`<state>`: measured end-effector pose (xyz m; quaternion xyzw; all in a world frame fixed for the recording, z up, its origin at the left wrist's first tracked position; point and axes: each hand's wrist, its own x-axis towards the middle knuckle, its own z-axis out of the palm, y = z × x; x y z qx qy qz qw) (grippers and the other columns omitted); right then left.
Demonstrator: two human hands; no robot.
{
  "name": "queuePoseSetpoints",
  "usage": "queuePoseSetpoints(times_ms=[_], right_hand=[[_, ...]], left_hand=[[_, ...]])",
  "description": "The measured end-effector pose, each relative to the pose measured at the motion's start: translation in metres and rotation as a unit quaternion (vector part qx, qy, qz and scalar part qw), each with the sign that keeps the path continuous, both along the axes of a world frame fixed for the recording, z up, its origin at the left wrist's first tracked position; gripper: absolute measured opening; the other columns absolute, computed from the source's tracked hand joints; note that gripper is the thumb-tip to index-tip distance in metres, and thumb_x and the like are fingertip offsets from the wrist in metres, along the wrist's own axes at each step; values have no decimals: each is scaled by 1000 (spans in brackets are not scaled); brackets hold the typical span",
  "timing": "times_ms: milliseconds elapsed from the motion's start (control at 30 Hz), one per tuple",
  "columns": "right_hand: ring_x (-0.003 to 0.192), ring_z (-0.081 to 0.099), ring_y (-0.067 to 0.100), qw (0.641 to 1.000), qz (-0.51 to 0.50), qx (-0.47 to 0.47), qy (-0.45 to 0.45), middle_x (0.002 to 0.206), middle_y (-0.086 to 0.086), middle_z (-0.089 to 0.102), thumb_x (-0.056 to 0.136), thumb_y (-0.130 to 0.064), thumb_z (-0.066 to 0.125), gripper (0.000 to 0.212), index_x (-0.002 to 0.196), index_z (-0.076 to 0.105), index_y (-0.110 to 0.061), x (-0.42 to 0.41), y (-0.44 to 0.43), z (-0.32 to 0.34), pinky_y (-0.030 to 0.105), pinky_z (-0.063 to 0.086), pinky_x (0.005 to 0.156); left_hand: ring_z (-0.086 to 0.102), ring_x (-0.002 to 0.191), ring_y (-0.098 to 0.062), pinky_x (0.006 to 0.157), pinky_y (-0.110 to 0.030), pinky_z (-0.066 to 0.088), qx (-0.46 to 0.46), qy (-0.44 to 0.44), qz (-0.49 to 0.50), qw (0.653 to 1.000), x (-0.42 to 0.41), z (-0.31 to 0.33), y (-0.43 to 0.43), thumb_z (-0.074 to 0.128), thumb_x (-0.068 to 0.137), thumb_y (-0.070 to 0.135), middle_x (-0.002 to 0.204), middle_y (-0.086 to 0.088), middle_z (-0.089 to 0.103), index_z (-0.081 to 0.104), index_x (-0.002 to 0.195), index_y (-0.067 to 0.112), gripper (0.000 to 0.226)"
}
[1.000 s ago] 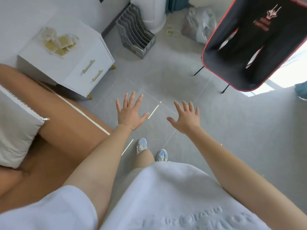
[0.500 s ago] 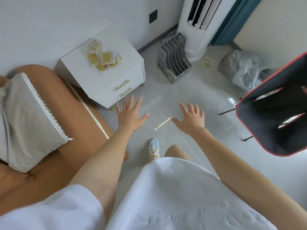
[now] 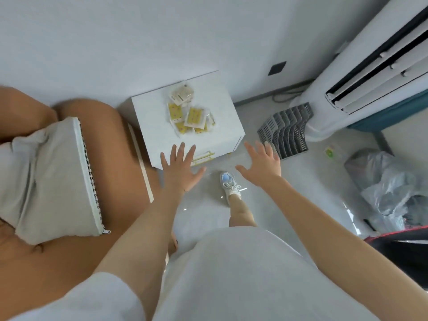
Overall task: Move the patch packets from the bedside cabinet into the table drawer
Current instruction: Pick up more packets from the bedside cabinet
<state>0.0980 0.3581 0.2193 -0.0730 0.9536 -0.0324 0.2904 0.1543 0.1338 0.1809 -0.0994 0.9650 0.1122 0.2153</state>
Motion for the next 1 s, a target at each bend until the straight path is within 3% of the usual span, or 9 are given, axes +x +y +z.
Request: queuePoseSetpoints(times_ms=[167,333,467,600,733,867,1000], right_hand=[[149,-2,28,998,62,6,-26,161,4,8,91,-59,42,76,153,6,-32,-79,-31,-10,46,12,119],[149,-3,27,991,113,29,-63,162,2,5,92,-59,41,77,153,2,-32,-141,-57,-32,45,14,118],[149,-1,26,992,98,7,-76,161,2,7,92,-56,46,78,153,5,-31,-168,-77,-59,45,19,116],[149,-5,27,995,80,-15,-66,162,3,3,95,-53,45,74,154,8,-28,-198,-107,-120,44,12,118],[149,-6,26,996,-28,-64,-61,162,3,3,94,-53,45,74,154,8,-29,-222,-139,-193,44,13,118],[149,-5,24,989,-57,-120,-63,162,0,4,92,-57,46,78,153,6,-30,-243,-168,-251,44,11,119],[150,-4,19,978,-88,-188,-32,162,-3,6,92,-54,48,78,153,6,-29,-261,-195,-285,43,7,120]], left_hand=[[-6,147,-19,114,-52,-11,23,-45,82,995,-53,-15,-28,35,90,64,160,2,6,13,150,34,70],[1,148,-21,114,-53,-6,32,-30,138,989,-87,-31,-54,44,90,58,160,-1,12,21,149,31,69],[-4,148,-19,114,-51,-10,69,-49,150,985,-111,-55,-69,40,93,55,160,1,4,16,150,33,65],[-1,148,-19,116,-52,-6,60,-60,207,975,-141,-116,-85,31,98,49,160,-1,4,17,150,30,57],[-6,148,-20,116,-51,-6,53,-82,224,970,-152,-186,-93,22,95,56,161,-2,-3,8,151,31,63],[-4,148,-21,116,-52,-2,39,-25,222,974,-165,-245,-108,9,85,64,161,-2,0,10,151,28,76],[4,148,-23,114,-57,2,62,79,254,962,-182,-274,-113,7,85,67,159,-5,14,26,148,21,80]])
